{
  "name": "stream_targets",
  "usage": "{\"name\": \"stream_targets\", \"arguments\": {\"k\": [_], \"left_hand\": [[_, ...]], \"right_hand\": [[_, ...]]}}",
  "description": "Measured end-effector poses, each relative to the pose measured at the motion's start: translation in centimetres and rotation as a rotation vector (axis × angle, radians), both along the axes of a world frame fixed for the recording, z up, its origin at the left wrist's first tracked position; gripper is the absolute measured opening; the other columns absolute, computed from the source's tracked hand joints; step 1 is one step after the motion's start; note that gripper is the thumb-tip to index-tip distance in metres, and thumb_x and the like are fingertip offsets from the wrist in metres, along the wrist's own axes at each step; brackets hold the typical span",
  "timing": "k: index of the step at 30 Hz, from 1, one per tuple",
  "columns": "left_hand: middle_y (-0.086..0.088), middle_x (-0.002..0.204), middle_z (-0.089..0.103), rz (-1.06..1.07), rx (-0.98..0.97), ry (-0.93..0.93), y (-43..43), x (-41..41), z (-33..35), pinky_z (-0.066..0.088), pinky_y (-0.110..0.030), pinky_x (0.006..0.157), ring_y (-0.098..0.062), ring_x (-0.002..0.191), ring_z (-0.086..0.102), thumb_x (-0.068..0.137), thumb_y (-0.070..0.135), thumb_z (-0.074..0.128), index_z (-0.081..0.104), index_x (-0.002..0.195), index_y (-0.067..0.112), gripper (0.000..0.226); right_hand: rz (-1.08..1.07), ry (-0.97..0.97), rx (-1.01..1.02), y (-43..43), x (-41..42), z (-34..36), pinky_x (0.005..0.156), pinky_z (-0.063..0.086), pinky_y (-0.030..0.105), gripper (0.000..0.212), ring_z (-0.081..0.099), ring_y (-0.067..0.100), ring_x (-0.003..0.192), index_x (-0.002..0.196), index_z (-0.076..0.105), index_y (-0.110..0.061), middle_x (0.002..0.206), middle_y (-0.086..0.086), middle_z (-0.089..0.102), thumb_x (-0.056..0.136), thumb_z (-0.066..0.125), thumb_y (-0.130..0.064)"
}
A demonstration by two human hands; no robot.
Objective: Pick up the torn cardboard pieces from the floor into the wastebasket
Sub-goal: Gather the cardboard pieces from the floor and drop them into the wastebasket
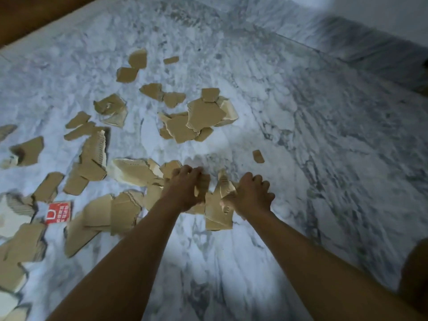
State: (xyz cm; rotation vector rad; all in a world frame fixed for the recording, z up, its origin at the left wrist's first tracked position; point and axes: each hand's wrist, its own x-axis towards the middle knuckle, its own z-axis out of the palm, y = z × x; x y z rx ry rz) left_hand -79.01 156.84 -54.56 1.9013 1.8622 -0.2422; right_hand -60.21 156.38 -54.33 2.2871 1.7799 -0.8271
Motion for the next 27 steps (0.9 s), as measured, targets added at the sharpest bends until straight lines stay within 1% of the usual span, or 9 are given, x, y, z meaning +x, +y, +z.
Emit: {"name": "stream_targets", "arguments": {"k": [6,8,11,14,16,19,22,25,27], "left_hand": [[0.001,0.127,0.054,-0.016,0.052,0.146,0.5,0.4,0.7,0.033,-0.042,0.097,-0.025,0.124,0.039,0.07,0.053,0.079,0.049,0.126,0.027,0.069],[0.003,0.122,0.057,-0.028,0.077,0.169,0.2,0.4,0.8,0.033,-0.041,0.096,-0.024,0.122,0.042,0.072,0.054,0.077,0.05,0.118,0.026,0.059],[0.001,0.116,0.061,0.004,0.081,0.096,-0.3,0.5,0.9,0.039,-0.041,0.092,-0.025,0.113,0.055,0.077,0.046,0.077,0.045,0.112,0.025,0.053],[-0.005,0.113,0.06,0.049,0.073,-0.054,-0.6,0.6,0.7,0.052,-0.041,0.084,-0.027,0.099,0.062,0.076,0.037,0.08,0.04,0.11,0.022,0.054],[-0.008,0.113,0.06,0.127,0.086,-0.185,-0.5,0.4,0.8,0.054,-0.043,0.08,-0.027,0.098,0.062,0.077,0.031,0.081,0.039,0.11,0.021,0.055],[-0.008,0.102,0.058,0.272,0.162,-0.379,0.1,-0.2,1.6,0.049,-0.037,0.071,-0.026,0.091,0.058,0.079,0.021,0.08,0.038,0.108,0.016,0.052],[-0.004,0.085,0.057,0.354,0.236,-0.432,0.4,-1.1,3.4,0.038,-0.03,0.055,-0.022,0.076,0.054,0.083,0.02,0.077,0.044,0.1,0.013,0.038],[-0.005,0.072,0.069,0.383,0.049,-0.612,0.5,-1.9,5.0,0.049,-0.029,0.058,-0.021,0.067,0.066,0.075,0.026,0.085,0.067,0.085,0.014,0.024],[-0.004,0.071,0.072,0.263,-0.141,-0.652,0.3,-1.3,5.4,0.053,-0.032,0.063,-0.017,0.068,0.07,0.07,0.037,0.087,0.074,0.08,0.017,0.026]], "right_hand": [[0.032,0.026,-0.159,1.9,1.7,0.1,0.104,0.039,0.047,0.095,0.043,0.033,0.13,0.131,0.051,-0.019,0.137,0.01,0.046,0.057,0.085,-0.068],[0.016,0.158,-0.189,2.3,2.2,-0.1,0.094,0.048,0.039,0.088,0.053,0.03,0.12,0.125,0.052,-0.017,0.129,0.01,0.052,0.058,0.087,-0.062],[0.031,0.367,-0.189,3.1,2.6,0.3,0.069,0.048,0.031,0.055,0.062,0.025,0.098,0.108,0.054,-0.014,0.105,0.007,0.06,0.071,0.086,-0.039],[0.011,0.548,-0.193,3.7,3.2,1.6,0.058,0.049,0.029,0.018,0.063,0.022,0.074,0.082,0.056,-0.016,0.081,0.006,0.062,0.079,0.073,-0.012],[-0.023,0.645,-0.216,4.4,3.9,2.6,0.051,0.048,0.023,0.008,0.066,0.019,0.065,0.08,0.063,-0.011,0.076,0.009,0.067,0.083,0.07,-0.007],[-0.113,0.636,-0.098,6.6,5.3,3.4,0.071,0.062,0.039,0.027,0.073,0.029,0.085,0.099,0.07,-0.006,0.095,0.014,0.073,0.078,0.074,-0.023],[-0.149,0.536,0.009,9.3,6.5,4.8,0.079,0.062,0.042,0.023,0.074,0.029,0.083,0.084,0.073,-0.009,0.084,0.012,0.076,0.092,0.064,-0.029],[-0.168,0.396,0.037,12.0,7.5,5.5,0.081,0.061,0.044,0.048,0.071,0.028,0.086,0.097,0.072,-0.011,0.094,0.012,0.074,0.088,0.052,-0.053],[-0.141,0.311,-0.02,13.1,7.7,5.6,0.085,0.06,0.043,0.047,0.069,0.028,0.09,0.103,0.07,-0.007,0.098,0.012,0.072,0.088,0.061,-0.05]]}}
